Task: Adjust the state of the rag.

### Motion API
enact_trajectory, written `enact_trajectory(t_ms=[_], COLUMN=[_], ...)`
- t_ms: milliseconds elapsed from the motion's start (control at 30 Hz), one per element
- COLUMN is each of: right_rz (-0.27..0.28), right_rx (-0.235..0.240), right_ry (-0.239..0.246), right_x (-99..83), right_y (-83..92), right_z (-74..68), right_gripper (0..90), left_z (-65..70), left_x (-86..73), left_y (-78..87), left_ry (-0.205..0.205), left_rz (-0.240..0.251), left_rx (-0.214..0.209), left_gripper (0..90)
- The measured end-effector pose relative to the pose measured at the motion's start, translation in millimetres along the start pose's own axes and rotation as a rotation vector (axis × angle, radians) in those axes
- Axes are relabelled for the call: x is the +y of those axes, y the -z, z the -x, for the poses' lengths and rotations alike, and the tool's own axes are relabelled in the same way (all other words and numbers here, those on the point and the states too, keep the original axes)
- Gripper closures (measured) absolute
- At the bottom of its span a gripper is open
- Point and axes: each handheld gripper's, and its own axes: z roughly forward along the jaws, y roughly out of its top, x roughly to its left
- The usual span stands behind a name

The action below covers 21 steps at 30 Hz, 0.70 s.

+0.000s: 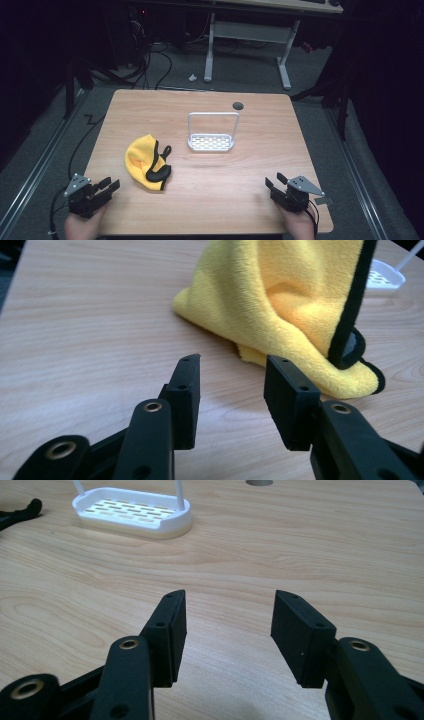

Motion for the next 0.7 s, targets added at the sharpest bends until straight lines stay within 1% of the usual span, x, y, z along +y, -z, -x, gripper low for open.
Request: enact_trajectory(t_ms=[100,200,233,300,333,500,633,700], right_rz=[-0.002,-0.011,-0.018,-0.016,-0.013,-0.007,-0.009,-0.010], right_rx=[0.000,-0.003,-0.004,-0.011,-0.011,-0.016,-0.013,-0.011], right_ry=[0.008,0.016,0.020,0.024,0.021,0.004,0.012,0.011], right_x=[-1.0,-2.8,-4.2,-4.4,-4.4,-4.8,-5.0,-5.1], right_y=[-1.6,-2.6,-2.7,-1.8,-1.1,-0.2,-0.5,-0.2], right_z=[-2.5,-4.0,-4.2,-3.2,-2.5,-0.4,0.1,-0.1], right_gripper=[49.2,49.6,49.8,49.9,49.8,49.8,49.6,49.6], left_z=[4.8,8.7,9.1,8.9,8.1,6.9,7.7,10.1], left_x=[0.0,-0.5,-0.2,0.0,-0.4,-0.4,-0.5,-0.5], left_y=[-4.6,-7.0,-6.8,-6.1,-6.3,-6.9,-7.3,-7.6], left_ry=[-0.019,-0.039,-0.042,-0.033,-0.024,-0.017,-0.019,-0.026], left_rz=[-0.018,-0.034,-0.032,-0.024,-0.025,-0.026,-0.028,-0.029], left_rx=[-0.019,-0.028,-0.029,-0.030,-0.038,-0.033,-0.033,-0.035], left_gripper=[57.6,57.3,56.9,56.9,56.7,56.4,56.1,55.7])
